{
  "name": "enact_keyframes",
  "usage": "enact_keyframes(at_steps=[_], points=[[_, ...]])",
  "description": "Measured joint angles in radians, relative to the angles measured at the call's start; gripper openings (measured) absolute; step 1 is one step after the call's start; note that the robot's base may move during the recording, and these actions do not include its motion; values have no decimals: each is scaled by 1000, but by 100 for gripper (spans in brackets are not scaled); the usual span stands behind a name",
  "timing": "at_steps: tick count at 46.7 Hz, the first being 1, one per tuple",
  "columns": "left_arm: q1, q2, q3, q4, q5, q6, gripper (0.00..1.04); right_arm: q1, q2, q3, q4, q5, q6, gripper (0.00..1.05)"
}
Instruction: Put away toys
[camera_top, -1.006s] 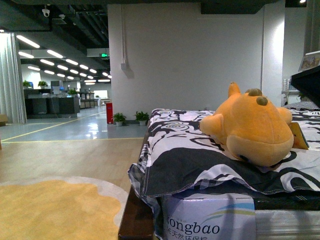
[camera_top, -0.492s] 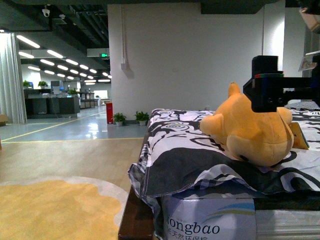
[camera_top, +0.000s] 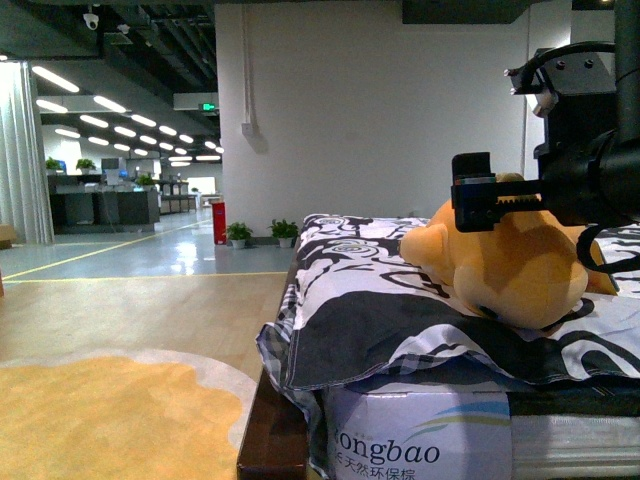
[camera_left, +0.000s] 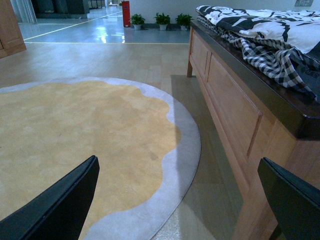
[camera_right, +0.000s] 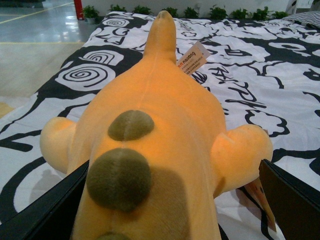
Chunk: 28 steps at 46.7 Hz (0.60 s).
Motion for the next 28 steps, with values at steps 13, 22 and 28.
enact_keyframes(at_steps=[13,22,28], points=[[0,0,0,0,0,0,99,9,39,-53,23,-11,24,98],[0,0,0,0,0,0,99,31,46,-55,38,5,22,98],[0,0,0,0,0,0,99,43,45,-65,56,26,14,77]])
